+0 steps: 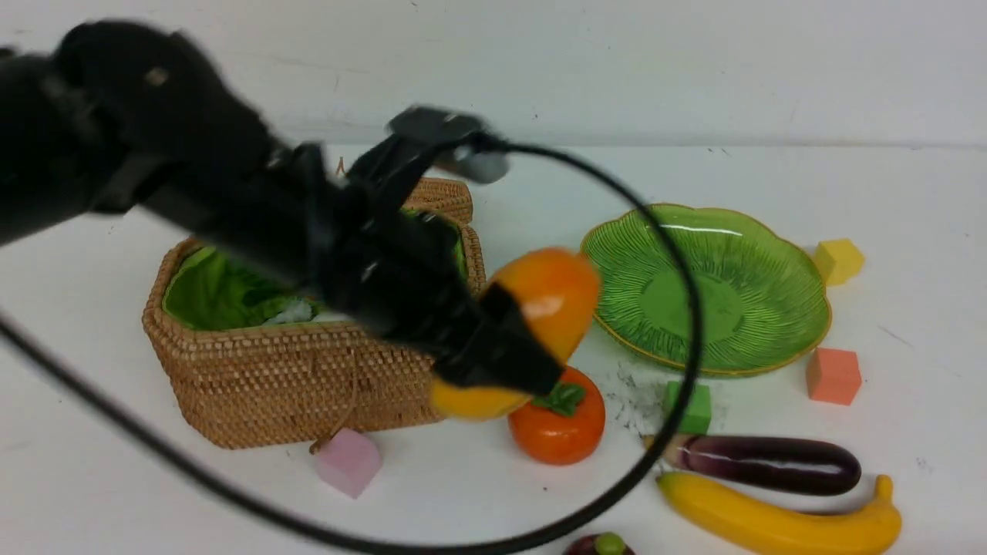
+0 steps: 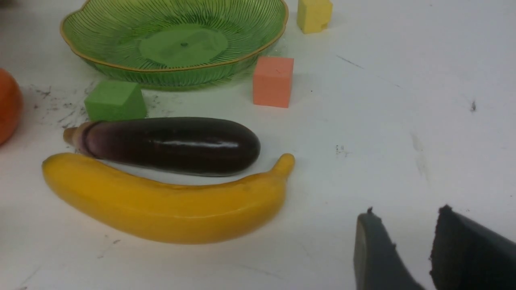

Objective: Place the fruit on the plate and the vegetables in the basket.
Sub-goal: Grab the mango with your left arm and place it on the right plate

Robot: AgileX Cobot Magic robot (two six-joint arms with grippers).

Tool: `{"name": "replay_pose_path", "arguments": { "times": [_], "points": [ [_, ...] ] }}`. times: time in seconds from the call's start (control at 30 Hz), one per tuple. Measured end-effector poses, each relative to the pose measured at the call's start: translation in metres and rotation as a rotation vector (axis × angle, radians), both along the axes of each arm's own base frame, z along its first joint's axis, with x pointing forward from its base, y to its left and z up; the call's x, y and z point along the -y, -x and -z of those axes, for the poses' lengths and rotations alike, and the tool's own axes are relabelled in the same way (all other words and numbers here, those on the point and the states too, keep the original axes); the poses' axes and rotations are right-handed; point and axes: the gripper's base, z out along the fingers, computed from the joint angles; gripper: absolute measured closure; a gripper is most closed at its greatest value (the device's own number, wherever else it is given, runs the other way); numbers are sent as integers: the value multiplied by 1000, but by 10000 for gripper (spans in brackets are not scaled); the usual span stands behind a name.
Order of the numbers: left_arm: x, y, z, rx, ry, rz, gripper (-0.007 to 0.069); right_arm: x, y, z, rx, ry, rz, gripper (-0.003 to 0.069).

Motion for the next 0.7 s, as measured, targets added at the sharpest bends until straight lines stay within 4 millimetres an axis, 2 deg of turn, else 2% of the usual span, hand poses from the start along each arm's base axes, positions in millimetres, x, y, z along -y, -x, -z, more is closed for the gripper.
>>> {"name": "replay_pose_path", "arguments": {
  "times": [0.03, 0.07, 0.17, 0.2, 0.37, 0.53, 0.7],
  "points": [
    [12, -6, -4, 24, -16, 18, 102, 0, 0, 0, 0, 0, 0, 417],
    [14, -7, -4, 27, -20, 20, 102, 0, 0, 0, 0, 0, 0, 417],
    [52, -30, -2, 89, -89, 26, 102, 0, 0, 0, 0, 0, 0, 417],
    [54, -32, -5, 101, -84, 19, 102, 0, 0, 0, 0, 0, 0, 417],
    [112, -79, 19, 188, -112, -37, 102, 0, 0, 0, 0, 0, 0, 417],
    [142, -111, 43, 183, -62, -93, 102, 0, 0, 0, 0, 0, 0, 417],
    [158, -132, 67, 219, -28, -123, 102, 0, 0, 0, 0, 0, 0, 417]
  ]
}}
